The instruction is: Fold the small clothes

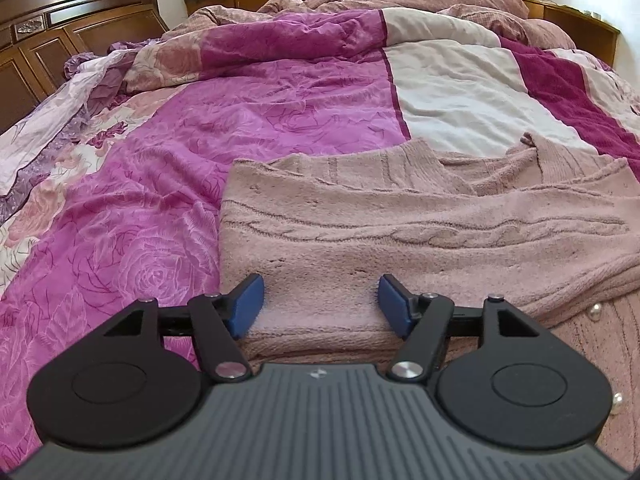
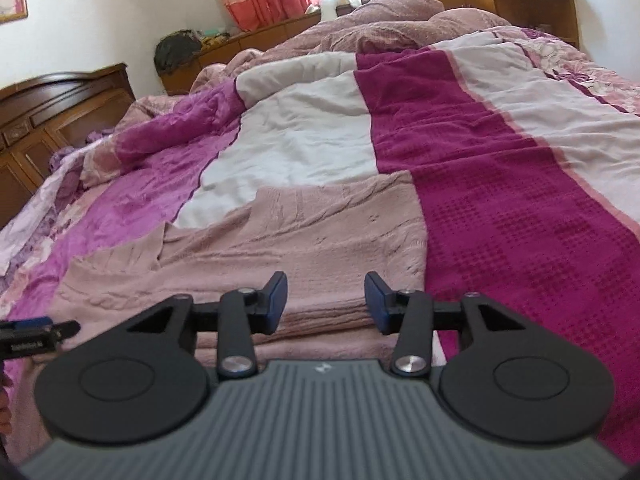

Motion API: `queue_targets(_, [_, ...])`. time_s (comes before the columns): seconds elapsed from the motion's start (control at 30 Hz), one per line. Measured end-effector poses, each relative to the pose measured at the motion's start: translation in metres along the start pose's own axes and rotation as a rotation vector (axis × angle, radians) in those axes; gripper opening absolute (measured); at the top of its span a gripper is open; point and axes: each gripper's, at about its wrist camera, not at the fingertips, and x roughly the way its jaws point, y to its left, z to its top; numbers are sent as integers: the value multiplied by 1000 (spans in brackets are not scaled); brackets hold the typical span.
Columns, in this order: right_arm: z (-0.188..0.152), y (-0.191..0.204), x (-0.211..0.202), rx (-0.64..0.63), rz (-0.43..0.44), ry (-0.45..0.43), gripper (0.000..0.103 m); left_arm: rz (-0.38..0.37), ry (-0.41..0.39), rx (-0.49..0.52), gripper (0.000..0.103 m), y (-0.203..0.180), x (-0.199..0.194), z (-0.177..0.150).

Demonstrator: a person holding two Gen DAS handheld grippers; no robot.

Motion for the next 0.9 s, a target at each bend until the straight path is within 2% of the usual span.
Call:
queue_targets(0.2, [-1,-1,-2,-6,1,36,46,13,8,14,72,-3,-5,2])
queue_targets(0.37, [8,6,-33,-59,49,-2,46,-8,9,37,72,-3,-28,3])
queue_targets(0.57, [14,15,-79,-148,119,-12,48,-17,-15,110,72,-2,-75,-4])
queue_targets(0.63, [12,20,-97,-189,140,-13,54,-36,-18,128,72,-1,-93,-8])
queue_targets(0.9, [-20,43,-143,-389,235,96,55,-168,5,204,72,-7,-161,-48])
